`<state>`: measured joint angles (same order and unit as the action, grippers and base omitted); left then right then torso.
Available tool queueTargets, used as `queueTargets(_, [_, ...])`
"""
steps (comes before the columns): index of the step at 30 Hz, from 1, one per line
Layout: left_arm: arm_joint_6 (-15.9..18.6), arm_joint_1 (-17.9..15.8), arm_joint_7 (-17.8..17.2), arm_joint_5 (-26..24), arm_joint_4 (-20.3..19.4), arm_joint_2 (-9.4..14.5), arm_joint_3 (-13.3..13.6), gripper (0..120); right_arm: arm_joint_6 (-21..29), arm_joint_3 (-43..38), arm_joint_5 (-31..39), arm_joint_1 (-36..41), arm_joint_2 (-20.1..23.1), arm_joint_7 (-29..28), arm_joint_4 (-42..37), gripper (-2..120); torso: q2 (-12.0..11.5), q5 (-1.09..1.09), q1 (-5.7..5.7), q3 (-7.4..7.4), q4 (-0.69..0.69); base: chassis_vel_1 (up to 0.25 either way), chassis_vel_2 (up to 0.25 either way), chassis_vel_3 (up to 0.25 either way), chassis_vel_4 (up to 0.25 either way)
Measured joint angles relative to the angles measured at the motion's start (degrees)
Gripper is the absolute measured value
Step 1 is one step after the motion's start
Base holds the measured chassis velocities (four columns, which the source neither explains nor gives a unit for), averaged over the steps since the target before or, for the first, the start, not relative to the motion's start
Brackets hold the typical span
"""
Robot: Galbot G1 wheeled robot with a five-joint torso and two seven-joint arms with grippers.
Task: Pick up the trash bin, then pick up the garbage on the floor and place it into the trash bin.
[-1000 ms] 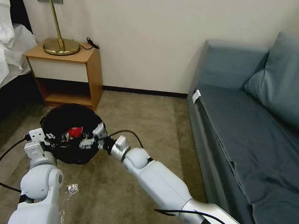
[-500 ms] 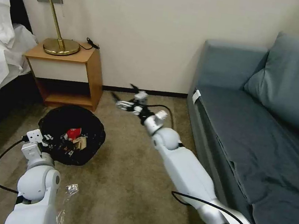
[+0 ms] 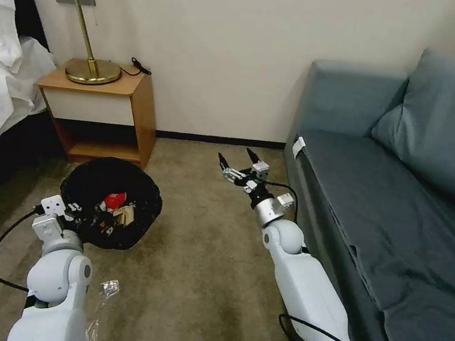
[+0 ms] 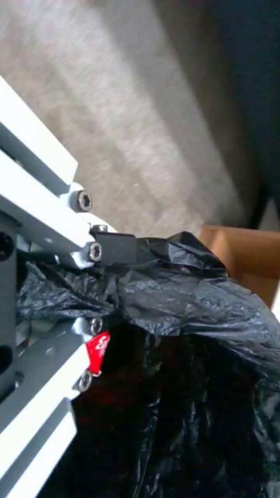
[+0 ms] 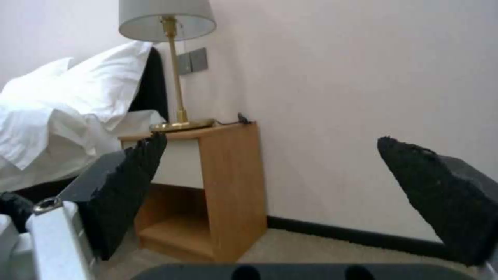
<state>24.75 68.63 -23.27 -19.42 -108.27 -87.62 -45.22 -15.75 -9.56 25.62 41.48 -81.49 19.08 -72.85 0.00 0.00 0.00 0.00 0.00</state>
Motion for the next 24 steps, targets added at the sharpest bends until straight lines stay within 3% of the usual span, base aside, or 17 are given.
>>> queueTargets(5, [1.4, -2.4, -3.3, -9.1, 2.9, 0.4, -0.1, 2, -0.7, -1.5, -1.0, 1.9, -0.2, 1.4, 0.0, 100, 0.0, 0.0, 0.0, 0.0, 0.01, 0.0, 0.0, 0.0, 0.0])
queueTargets(6, [1.4, -2.4, -3.3, -9.1, 2.9, 0.4, -0.1, 2, -0.7, -1.5, -1.0, 1.9, -0.2, 1.4, 0.0, 100, 0.0, 0.0, 0.0, 0.0, 0.01, 0.0, 0.0, 0.0, 0.0])
queueTargets(8, [0.8, -4.1, -4.1, -14.4, 5.5, 0.5, -0.2, 2, -0.8, -3.4, -1.1, 3.2, -0.7, 1.9, -0.2, 100, 0.0, 0.0, 0.0, 0.0, 0.0, 0.0, 0.0, 0.0, 0.0])
queueTargets(11, [0.5, -5.2, -4.4, -17.3, 7.8, 0.5, -0.2, 2, -0.9, -4.3, -1.1, 4.3, -0.8, 2.2, -0.3, 100, 0.0, 0.0, 0.0, 0.0, -0.01, 0.0, 0.0, 0.0, 0.0])
queueTargets(24, [-2.9, -8.7, -4.8, -20.2, 14.9, 1.5, -1.7, 2, -2.0, -6.5, -1.2, 7.4, -0.8, 3.5, -0.4, 100, 0.0, 0.0, 0.0, 0.0, 0.0, 0.0, 0.0, 0.0, 0.0])
